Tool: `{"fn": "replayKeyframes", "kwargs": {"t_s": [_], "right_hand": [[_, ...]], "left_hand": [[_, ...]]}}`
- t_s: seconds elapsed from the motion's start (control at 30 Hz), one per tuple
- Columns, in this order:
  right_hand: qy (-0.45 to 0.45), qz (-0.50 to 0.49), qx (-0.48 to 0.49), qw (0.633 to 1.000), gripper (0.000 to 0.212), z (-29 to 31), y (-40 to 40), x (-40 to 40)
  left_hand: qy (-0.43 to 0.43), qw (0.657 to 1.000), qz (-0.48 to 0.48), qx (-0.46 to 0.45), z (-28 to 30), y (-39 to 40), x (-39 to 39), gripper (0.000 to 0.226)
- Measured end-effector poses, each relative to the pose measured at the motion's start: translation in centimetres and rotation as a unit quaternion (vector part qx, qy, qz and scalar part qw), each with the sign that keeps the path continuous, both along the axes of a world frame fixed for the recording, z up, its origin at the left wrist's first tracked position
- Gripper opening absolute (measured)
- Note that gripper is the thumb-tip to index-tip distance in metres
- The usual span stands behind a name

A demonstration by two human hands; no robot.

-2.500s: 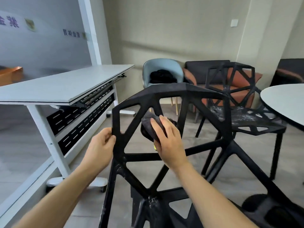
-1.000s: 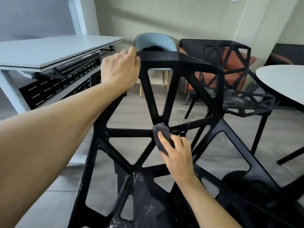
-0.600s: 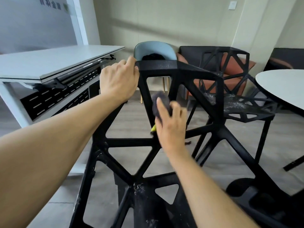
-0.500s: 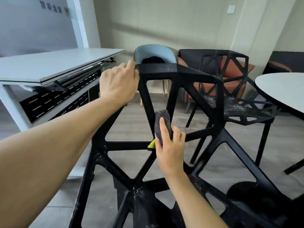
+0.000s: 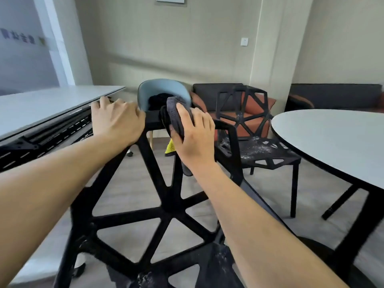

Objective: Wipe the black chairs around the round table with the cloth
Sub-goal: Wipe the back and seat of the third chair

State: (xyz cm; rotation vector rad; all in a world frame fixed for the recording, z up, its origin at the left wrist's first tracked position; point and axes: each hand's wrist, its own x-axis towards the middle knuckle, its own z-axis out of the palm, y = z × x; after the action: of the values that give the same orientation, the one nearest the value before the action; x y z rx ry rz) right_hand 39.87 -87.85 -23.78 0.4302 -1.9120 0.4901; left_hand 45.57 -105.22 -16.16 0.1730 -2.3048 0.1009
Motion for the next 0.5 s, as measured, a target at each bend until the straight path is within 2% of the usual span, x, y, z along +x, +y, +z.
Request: {"fn": "replayKeyframes", "kwargs": {"t_s": [0.13, 0.2, 0.27, 0.37, 0.43, 0.5], "right_hand": [[0.021, -0.029, 0.028, 0.999, 0.051, 1.1, 0.3, -0.8], [0.043, -0.022, 0.054, 0.997, 0.048, 1.1, 1.4, -1.5], [0.064, -0.014, 0.061, 0.996, 0.046, 0.2, 3.2, -2.6], [0.041, -0.057, 0.009, 0.997, 0.054, -2.6, 6.2, -2.4], [-0.007, -0.091, -0.047, 0.995, 0.061, -5.8, 8.1, -1.2], [-0.051, -0.075, -0.114, 0.989, 0.061, -9.2, 9.8, 0.5]], "left_hand": [[-0.075, 0.995, -0.045, 0.045, 0.8, 5.2, -4.0, 0.021], [-0.017, 0.998, -0.055, -0.004, -1.4, 5.3, -4.8, 0.018], [0.038, 0.997, -0.064, -0.026, -2.6, 4.4, -5.0, 0.031], [0.055, 0.996, -0.069, -0.009, -2.5, 4.1, -5.8, 0.045], [0.061, 0.996, -0.067, -0.019, -2.5, 4.3, -6.0, 0.046], [0.072, 0.995, -0.072, -0.022, -2.7, 4.4, -5.8, 0.044]]}}
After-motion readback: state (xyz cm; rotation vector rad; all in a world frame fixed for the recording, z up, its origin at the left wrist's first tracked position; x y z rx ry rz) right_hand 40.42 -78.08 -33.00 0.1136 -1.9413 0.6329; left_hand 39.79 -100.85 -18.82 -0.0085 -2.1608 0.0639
